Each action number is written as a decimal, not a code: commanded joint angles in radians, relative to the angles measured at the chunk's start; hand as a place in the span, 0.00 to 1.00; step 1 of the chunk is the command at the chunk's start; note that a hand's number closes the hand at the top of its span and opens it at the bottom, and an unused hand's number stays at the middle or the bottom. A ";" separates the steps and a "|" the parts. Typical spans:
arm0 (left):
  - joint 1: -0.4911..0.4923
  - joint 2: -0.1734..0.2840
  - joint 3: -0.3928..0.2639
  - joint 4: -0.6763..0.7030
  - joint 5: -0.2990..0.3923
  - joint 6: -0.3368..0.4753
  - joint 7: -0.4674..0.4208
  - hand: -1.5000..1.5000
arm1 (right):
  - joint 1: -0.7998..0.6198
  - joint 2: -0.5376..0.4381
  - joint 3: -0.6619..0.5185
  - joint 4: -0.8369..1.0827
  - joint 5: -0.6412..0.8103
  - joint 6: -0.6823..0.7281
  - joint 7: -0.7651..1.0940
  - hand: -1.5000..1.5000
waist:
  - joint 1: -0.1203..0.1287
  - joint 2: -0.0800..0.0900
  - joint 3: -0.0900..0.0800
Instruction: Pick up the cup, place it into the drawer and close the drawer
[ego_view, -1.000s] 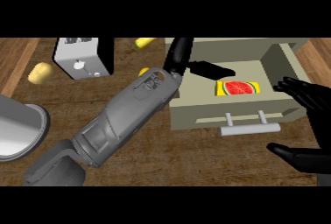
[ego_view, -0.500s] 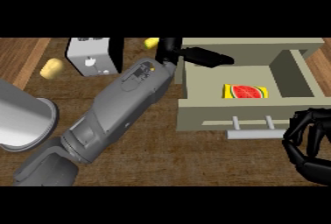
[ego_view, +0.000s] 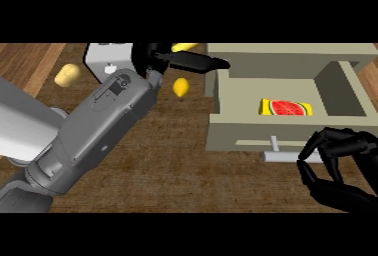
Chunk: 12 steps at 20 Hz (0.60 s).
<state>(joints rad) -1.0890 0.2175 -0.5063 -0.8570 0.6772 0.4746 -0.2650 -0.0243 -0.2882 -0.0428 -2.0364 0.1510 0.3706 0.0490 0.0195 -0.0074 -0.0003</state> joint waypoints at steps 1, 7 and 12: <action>0.116 0.103 0.022 -0.151 -0.008 -0.012 0.035 0.00 | -0.038 0.027 0.054 0.068 0.141 -0.060 -0.017 1.00 | 0.010 0.001 0.000; 0.228 0.174 0.054 -0.288 0.013 -0.037 0.079 0.00 | -0.078 0.024 0.200 0.260 0.424 -0.159 -0.154 1.00 | 0.029 0.002 0.001; 0.359 0.209 0.072 -0.387 0.005 -0.032 0.041 0.00 | -0.173 -0.017 0.273 0.423 0.601 -0.196 -0.152 1.00 | 0.030 0.004 0.000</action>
<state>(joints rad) -0.8234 0.3978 -0.4403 -1.1513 0.6877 0.4264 -0.2212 -0.1490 -0.2907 0.1685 -1.7202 0.6199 0.2114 -0.0867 0.0435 -0.0024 -0.0001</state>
